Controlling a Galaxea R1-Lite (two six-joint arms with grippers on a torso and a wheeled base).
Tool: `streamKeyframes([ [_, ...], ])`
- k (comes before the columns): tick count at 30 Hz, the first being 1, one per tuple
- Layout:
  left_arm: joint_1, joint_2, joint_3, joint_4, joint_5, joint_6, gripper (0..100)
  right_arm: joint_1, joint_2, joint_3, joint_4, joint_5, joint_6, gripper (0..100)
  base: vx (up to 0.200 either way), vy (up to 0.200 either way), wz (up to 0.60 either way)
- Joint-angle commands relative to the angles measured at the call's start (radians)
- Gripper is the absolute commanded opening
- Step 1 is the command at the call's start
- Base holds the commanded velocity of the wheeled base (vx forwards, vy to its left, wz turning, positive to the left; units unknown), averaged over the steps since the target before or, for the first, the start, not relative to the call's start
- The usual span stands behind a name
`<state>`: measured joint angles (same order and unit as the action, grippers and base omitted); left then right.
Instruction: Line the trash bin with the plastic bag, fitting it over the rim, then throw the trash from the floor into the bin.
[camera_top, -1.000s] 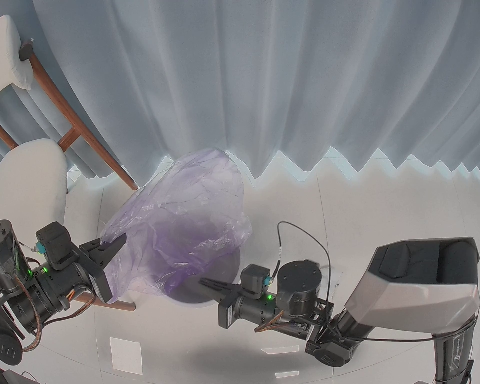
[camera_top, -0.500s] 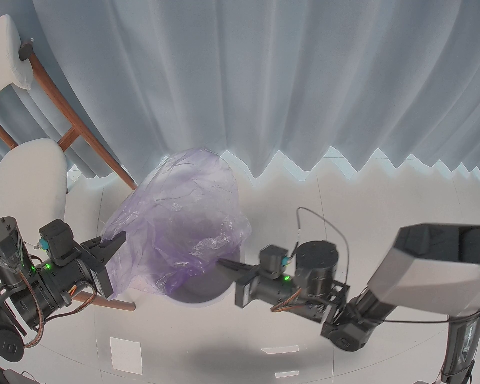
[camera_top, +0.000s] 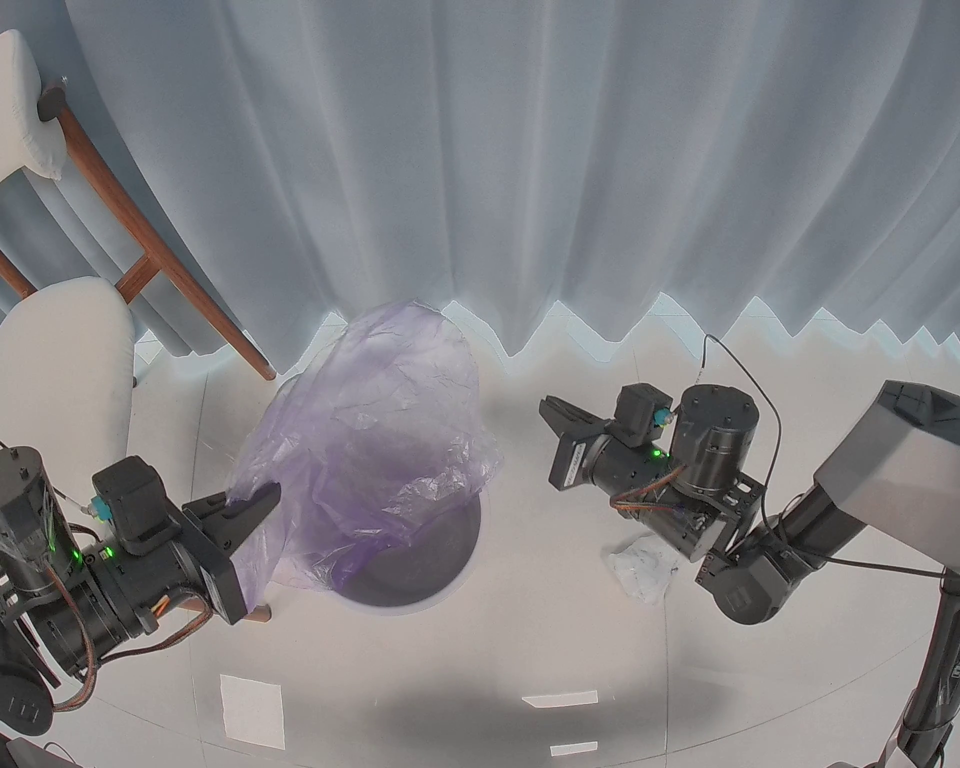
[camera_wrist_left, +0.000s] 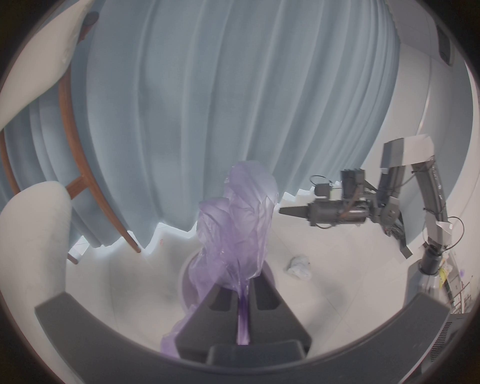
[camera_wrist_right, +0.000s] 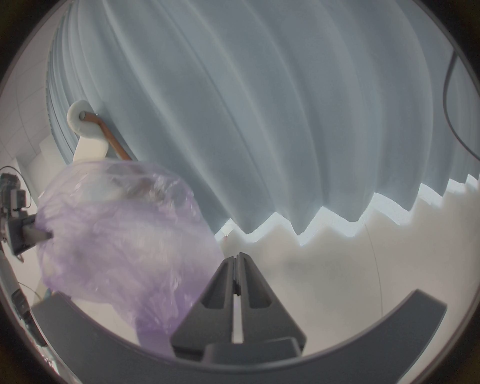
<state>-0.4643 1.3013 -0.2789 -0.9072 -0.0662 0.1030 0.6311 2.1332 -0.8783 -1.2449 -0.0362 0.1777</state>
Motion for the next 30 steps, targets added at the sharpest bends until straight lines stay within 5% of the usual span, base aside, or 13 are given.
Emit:
streamKeyframes([
  [1,-0.077,-0.004,0.027,0.001,-0.001,0.004,0,-0.002,0.096,-0.133,0.015,-0.021,-0.007,0,0.0,0.0,0.0],
  [12,-0.086,-0.056,0.032,0.011,0.002,0.006,0,0.107,0.225,-0.249,0.067,-0.045,-0.033,0,0.0,0.0,0.0],
  [21,-0.091,-0.069,0.027,0.013,0.011,0.006,0,0.32,0.243,-0.263,0.065,-0.022,-0.027,0,0.0,0.0,0.0],
  [30,-0.097,-0.06,0.027,0.013,0.011,0.006,0,0.331,0.406,-0.407,0.136,-0.018,-0.03,0,0.0,0.0,0.0],
])
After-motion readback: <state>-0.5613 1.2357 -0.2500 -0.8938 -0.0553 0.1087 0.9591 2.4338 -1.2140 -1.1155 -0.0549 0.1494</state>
